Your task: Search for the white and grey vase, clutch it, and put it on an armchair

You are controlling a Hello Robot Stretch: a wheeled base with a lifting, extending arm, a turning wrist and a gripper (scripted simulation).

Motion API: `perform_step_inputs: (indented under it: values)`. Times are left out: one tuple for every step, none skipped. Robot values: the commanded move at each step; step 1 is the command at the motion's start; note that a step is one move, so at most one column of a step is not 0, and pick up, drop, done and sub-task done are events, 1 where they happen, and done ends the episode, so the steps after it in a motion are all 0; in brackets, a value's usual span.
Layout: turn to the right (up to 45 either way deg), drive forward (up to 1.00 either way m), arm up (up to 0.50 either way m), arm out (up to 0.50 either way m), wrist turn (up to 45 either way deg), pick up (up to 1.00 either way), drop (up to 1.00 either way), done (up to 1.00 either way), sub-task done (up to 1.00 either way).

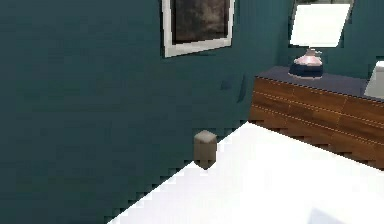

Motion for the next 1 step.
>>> perform_step_inputs:
  values:
    - [0.0,0.00,0.00,0.00,45.0,0.00,0.00,0.00,0.00]
